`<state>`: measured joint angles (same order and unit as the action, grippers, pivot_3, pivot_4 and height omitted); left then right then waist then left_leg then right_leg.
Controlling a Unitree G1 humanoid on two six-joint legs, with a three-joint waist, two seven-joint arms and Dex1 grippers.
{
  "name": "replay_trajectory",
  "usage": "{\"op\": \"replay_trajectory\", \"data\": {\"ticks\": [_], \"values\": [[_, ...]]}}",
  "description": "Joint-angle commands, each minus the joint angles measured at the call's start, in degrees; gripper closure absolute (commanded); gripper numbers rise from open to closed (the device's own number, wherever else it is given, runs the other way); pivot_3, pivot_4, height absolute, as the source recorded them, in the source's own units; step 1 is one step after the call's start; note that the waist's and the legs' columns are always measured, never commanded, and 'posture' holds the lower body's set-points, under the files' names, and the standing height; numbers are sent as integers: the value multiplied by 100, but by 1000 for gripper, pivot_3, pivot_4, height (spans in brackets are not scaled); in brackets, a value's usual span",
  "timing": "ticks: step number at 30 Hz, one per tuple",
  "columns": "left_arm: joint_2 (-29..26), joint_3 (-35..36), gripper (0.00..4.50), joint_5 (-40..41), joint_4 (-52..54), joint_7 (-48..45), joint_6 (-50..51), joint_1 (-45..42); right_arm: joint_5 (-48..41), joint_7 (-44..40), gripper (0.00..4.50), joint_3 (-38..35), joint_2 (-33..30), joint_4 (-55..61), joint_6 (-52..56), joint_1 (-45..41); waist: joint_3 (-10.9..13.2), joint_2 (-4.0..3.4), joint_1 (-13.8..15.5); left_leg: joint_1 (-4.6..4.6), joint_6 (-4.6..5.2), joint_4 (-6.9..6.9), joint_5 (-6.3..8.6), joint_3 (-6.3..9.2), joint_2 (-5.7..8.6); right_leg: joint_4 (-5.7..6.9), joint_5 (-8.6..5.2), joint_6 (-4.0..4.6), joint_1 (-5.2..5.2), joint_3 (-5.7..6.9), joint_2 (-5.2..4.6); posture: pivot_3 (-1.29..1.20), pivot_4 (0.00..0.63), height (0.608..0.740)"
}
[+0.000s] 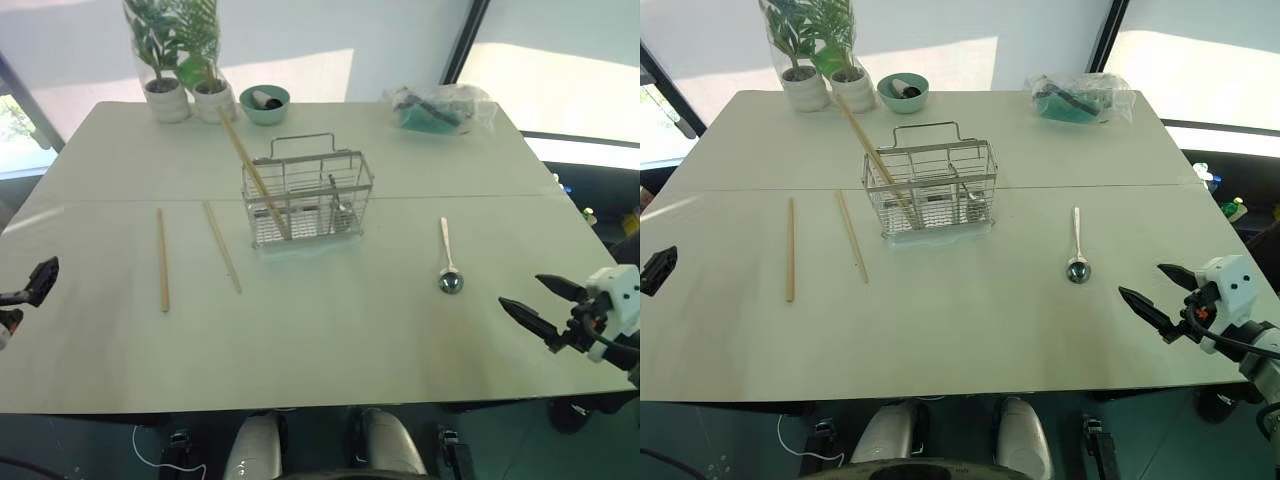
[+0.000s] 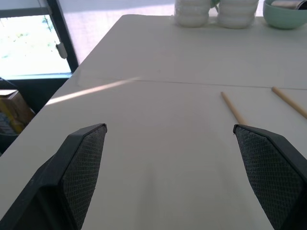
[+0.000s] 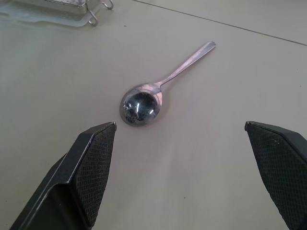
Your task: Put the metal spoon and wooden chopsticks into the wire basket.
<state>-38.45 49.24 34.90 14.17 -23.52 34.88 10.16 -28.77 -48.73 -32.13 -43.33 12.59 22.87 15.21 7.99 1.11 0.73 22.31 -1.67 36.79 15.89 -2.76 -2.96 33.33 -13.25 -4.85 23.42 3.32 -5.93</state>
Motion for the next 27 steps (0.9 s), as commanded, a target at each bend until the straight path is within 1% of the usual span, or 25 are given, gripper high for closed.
{"op": "replay_trajectory", "data": {"ticks": [1,14,22,25,27], "values": [[-182,68,0,-27,176,14,-24,-58,-120,55,52,-83,44,229,4,-34,0,0,0,0,0,0,0,0,0,0,0,0,0,0,0,0,150,717],[-216,-192,0,-91,192,39,25,-247,-191,261,52,-165,39,402,95,-61,0,0,1,0,2,0,-1,-3,1,0,0,0,-1,0,0,0,150,717],[-248,-314,0,-69,201,7,28,-508,-155,279,52,-144,-296,342,201,-487,0,0,-1,0,6,1,-4,-4,2,0,1,0,-2,0,1,0,150,717],[-432,-415,0,34,94,-179,129,-698,-173,402,52,-136,-434,518,331,-709,1,3,0,0,16,1,-9,-8,3,3,1,1,-2,0,3,0,150,717],[-786,-599,0,340,-53,-429,613,-1030,-231,648,52,-42,-526,701,566,-1091,3,1,5,1,17,1,-10,-6,3,6,1,1,-2,2,6,0,150,717]]}}
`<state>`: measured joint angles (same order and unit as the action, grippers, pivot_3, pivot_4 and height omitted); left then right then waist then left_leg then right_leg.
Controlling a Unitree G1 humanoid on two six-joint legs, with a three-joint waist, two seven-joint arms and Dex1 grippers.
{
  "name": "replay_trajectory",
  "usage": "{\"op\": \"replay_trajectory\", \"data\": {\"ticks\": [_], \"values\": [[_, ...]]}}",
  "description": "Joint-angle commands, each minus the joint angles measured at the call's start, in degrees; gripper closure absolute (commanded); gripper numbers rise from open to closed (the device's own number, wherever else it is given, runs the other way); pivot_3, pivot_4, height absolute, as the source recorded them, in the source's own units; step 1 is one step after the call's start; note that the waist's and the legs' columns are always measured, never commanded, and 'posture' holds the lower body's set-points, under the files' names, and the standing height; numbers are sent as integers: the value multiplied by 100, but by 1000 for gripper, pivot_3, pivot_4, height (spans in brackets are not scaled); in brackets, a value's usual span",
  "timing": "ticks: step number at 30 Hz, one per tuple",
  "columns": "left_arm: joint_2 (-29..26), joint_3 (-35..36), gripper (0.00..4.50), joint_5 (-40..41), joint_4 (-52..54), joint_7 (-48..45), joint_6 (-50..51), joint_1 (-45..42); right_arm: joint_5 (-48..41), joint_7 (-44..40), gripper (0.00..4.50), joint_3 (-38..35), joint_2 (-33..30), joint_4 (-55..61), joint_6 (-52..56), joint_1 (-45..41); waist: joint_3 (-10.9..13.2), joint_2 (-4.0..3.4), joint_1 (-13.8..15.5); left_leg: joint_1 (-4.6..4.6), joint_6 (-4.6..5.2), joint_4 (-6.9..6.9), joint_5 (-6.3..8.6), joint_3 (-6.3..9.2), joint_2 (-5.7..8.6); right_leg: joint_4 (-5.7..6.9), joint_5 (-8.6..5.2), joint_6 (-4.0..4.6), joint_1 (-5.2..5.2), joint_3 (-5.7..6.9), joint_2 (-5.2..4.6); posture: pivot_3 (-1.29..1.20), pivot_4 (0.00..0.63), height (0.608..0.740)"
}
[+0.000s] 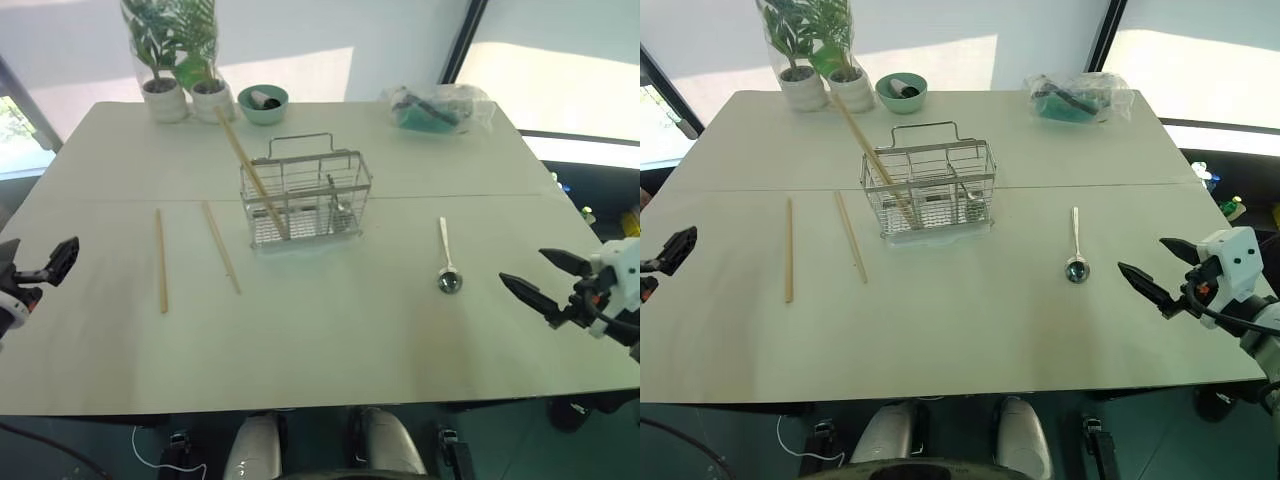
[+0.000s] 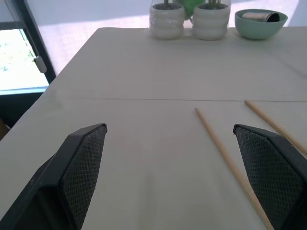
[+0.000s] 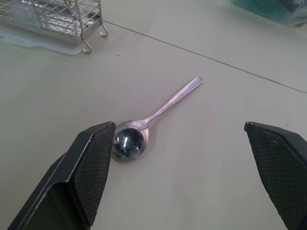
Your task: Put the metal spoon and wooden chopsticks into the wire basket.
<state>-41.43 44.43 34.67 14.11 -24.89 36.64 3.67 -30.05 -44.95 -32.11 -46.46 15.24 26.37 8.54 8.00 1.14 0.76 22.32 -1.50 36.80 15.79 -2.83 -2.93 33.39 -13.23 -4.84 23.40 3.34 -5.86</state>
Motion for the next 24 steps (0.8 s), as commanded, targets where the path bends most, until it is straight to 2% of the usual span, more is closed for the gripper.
{"op": "replay_trajectory", "data": {"ticks": [1,5,9,11,15,19,24], "values": [[-682,-240,0,521,-83,-471,647,-541,-153,376,52,11,-264,512,372,-648,4,-5,1,-1,0,1,0,2,0,3,0,0,0,0,1,0,150,717],[-1328,-832,0,908,48,-1249,1039,-1093,-254,818,52,420,-476,651,1167,-1581,6,-10,-9,-1,-1,7,0,0,-1,1,0,0,0,3,-1,0,150,717],[-1636,-1483,0,1323,244,-1893,1216,-1846,-317,1152,52,995,-522,751,1899,-2381,5,-6,-7,9,-2,4,3,-2,2,-2,4,7,5,3,-2,0,150,717],[-1677,-1793,0,1440,388,-2098,1256,-2120,-492,1287,52,1124,-402,776,2209,-2754,6,-7,-2,12,-2,1,6,-3,6,-1,4,7,4,3,-1,0,150,717],[-1647,-2485,0,1864,940,-2657,1324,-2728,-997,1909,52,1449,33,453,3664,-3918,8,-9,-26,17,1,0,6,-11,8,2,6,5,-8,0,2,0,150,717],[-1506,-2885,0,1752,993,-2714,1207,-3123,-410,2784,52,1797,263,-365,4646,-4404,4,-3,-11,10,1,2,5,-9,5,6,5,6,-15,-1,8,0,150,717],[-1295,-3151,0,1839,1003,-2777,1274,-3401,129,2948,52,2320,261,-1167,4793,-4517,8,-7,-15,16,2,15,5,-8,9,9,6,5,-18,-7,9,0,150,717]]}}
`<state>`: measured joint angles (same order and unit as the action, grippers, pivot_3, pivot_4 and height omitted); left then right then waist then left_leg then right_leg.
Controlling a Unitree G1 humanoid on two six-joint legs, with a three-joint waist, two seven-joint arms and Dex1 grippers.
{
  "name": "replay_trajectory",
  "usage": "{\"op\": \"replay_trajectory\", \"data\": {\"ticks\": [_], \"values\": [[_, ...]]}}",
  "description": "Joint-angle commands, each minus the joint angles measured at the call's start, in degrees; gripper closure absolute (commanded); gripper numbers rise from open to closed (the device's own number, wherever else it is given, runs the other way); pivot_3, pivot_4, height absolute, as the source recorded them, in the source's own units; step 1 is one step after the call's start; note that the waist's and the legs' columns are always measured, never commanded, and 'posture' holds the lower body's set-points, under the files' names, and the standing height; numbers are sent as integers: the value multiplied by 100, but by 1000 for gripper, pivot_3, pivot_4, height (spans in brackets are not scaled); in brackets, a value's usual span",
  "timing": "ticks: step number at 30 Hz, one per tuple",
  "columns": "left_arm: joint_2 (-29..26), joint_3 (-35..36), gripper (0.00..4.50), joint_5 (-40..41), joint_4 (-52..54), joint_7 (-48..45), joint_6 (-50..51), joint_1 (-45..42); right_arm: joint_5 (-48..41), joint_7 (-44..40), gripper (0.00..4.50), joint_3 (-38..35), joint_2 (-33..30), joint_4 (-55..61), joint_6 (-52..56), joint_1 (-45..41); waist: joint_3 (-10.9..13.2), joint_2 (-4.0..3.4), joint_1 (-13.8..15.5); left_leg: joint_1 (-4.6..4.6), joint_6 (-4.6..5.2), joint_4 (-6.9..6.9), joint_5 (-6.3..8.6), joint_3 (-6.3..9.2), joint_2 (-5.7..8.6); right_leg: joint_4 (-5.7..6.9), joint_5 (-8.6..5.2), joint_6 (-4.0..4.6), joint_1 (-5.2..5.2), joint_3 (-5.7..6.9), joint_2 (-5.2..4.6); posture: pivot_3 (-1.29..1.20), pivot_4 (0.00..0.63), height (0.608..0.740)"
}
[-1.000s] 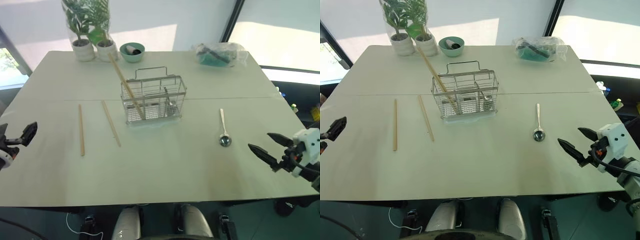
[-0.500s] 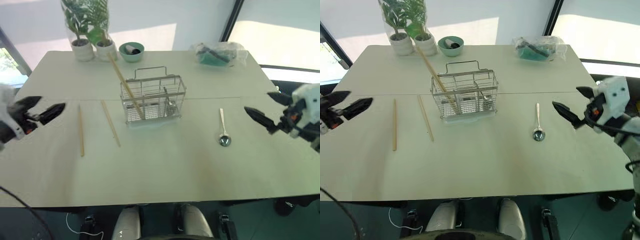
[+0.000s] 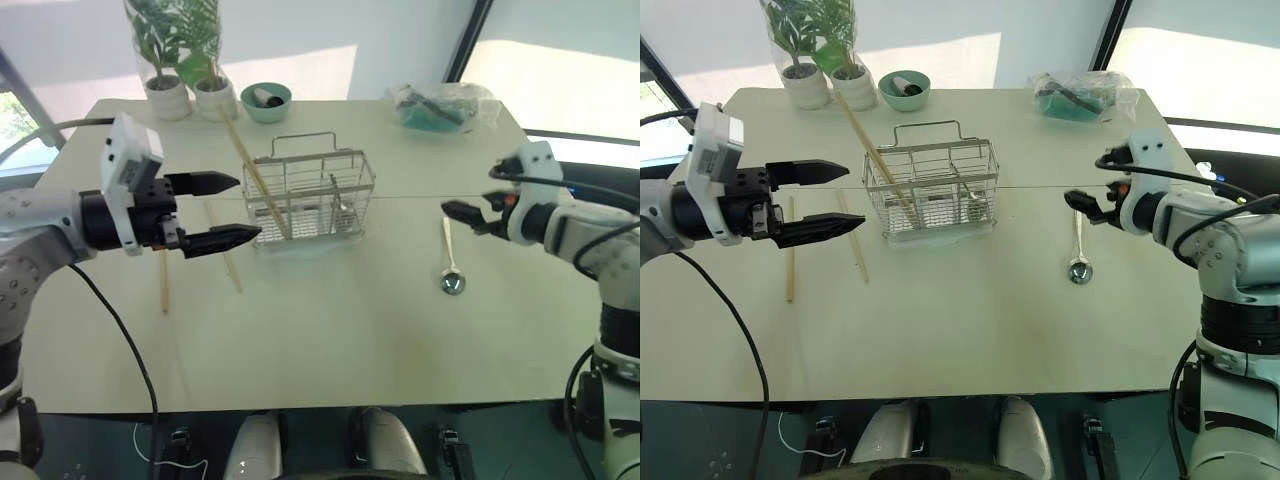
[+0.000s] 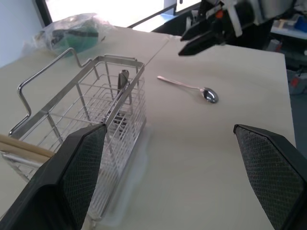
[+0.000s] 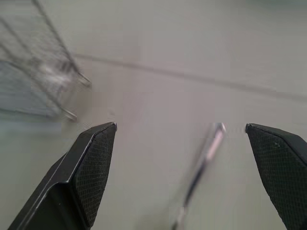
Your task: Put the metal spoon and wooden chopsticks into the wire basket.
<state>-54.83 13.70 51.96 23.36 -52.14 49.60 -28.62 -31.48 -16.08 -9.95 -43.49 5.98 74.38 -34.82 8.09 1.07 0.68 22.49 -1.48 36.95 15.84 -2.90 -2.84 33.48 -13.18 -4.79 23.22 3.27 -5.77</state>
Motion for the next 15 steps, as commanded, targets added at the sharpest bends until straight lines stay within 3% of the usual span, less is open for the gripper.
{"op": "replay_trajectory", "data": {"ticks": [1,11,15], "values": [[65,-109,0,120,103,-72,-10,-187,321,60,52,135,-19,-361,24,-220,0,1,-9,1,0,1,0,-1,0,-1,0,-1,0,0,0,0,150,717],[-95,-616,0,11,149,-733,-5,-242,733,-341,52,735,145,-835,-281,-380,0,0,-44,-7,2,-1,0,13,-9,21,-1,-4,5,-3,21,0,150,717],[-93,-754,0,-26,113,-888,15,-462,875,-211,52,664,347,-1040,-130,-372,0,2,-23,-6,2,5,0,14,-9,22,-1,-4,3,-3,21,0,150,717]]}}
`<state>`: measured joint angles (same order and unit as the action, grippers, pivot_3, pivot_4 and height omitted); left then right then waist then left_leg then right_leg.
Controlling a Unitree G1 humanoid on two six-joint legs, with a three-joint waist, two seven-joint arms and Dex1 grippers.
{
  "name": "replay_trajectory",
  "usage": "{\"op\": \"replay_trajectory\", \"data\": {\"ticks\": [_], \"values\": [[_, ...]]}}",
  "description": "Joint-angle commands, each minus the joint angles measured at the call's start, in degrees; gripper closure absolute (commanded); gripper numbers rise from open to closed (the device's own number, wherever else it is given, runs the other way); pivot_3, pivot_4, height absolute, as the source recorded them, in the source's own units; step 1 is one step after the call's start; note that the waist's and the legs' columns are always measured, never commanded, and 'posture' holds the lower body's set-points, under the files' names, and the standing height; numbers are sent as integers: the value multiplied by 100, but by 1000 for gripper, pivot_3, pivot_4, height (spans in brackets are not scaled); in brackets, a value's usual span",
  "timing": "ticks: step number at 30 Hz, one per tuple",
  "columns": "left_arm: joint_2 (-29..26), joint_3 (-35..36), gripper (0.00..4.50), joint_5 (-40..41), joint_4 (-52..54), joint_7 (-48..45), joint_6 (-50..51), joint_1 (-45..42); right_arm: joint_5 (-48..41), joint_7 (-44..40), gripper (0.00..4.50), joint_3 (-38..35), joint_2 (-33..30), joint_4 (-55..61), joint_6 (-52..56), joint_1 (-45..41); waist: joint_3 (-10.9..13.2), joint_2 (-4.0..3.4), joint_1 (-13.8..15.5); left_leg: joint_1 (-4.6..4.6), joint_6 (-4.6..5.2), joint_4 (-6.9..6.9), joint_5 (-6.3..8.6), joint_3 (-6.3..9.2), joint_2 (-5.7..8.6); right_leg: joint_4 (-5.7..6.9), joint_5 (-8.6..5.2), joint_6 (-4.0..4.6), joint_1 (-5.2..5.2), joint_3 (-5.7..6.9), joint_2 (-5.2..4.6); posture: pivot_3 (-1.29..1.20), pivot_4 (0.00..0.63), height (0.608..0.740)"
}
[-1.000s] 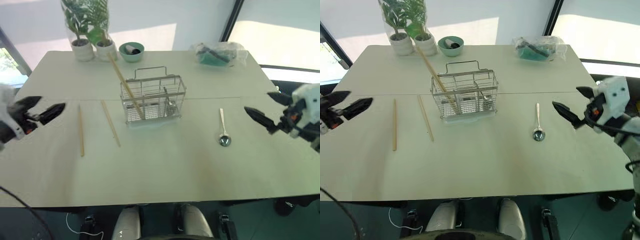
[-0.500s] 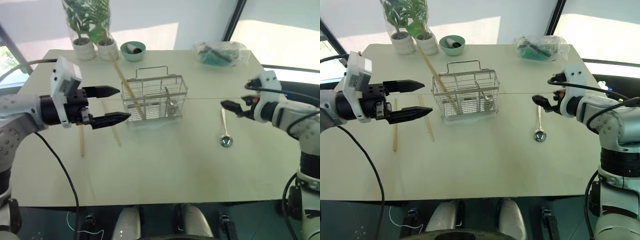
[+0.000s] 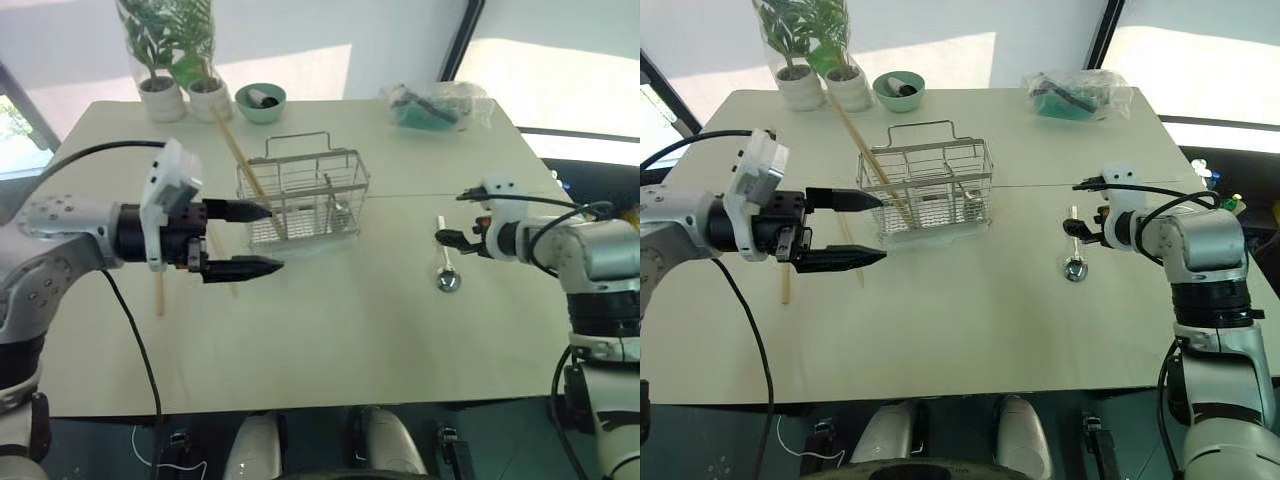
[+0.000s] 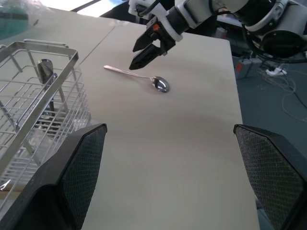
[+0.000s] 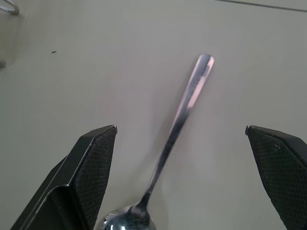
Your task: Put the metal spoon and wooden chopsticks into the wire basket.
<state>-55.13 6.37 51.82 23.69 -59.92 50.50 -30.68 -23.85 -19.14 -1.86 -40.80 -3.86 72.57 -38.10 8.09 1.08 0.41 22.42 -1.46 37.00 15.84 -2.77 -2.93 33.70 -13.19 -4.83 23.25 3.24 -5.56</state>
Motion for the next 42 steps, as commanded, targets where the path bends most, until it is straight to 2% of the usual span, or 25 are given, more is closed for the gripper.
{"op": "replay_trajectory", "data": {"ticks": [1,10,13,19,20,21,27,31,33,38,42], "values": [[-52,-41,0,-25,63,-122,-65,-308,141,129,52,-187,123,-97,103,-49,0,0,8,0,0,2,0,0,1,0,0,0,-1,-2,0,0,150,717],[-25,-182,0,-138,-67,-293,-38,-553,209,441,52,-695,639,-285,1017,-120,-1,1,3,0,0,2,0,0,3,19,0,-1,4,-7,0,0,150,717],[-44,-230,0,-123,-66,-365,2,-576,191,466,802,-811,759,-195,1214,-66,-1,2,4,-3,0,2,0,3,3,26,-1,-1,5,-6,0,0,150,717],[-7,-255,0,-153,-52,-357,8,-625,269,459,3868,-846,826,-70,1236,-37,-1,2,-13,-4,0,3,0,5,3,29,-2,-2,5,-6,1,0,150,717],[2,-253,0,-147,-54,-346,12,-637,281,460,4305,-849,829,-70,1230,-39,-3,5,-11,-4,0,3,0,6,3,30,-2,-2,5,-6,1,0,150,717],[7,-250,0,-145,-59,-341,14,-645,296,459,4416,-850,832,-70,1222,-39,-7,12,-15,-5,0,3,0,6,3,30,-3,-3,2,-6,1,0,150,717],[33,-265,0,-203,-143,-353,-29,-692,441,418,4416,-737,693,-40,878,20,-4,11,-15,-4,0,4,0,6,4,29,-4,-4,2,-8,1,0,150,717],[60,-238,0,-294,-232,-323,-68,-715,781,224,4416,-384,336,450,-439,169,-1,7,-7,-4,0,4,0,6,4,29,-4,-4,2,-8,1,0,150,717],[65,-161,0,-307,-270,-288,-82,-692,867,171,4416,-488,303,769,-1228,108,3,4,-17,-3,0,4,0,4,5,28,-5,-7,6,-10,1,0,150,717],[142,80,0,-312,-404,-12,-116,-687,819,344,4416,-876,644,1118,-2415,-446,4,4,-125,-5,1,-1,0,6,2,37,-8,-16,11,-11,5,0,150,717],[171,169,0,-498,-617,166,-264,-725,314,582,4416,-1078,1544,1314,-2536,-1210,4,4,-155,-10,0,-1,0,11,-4,44,-1,-28,11,-12,14,0,150,717]]}}
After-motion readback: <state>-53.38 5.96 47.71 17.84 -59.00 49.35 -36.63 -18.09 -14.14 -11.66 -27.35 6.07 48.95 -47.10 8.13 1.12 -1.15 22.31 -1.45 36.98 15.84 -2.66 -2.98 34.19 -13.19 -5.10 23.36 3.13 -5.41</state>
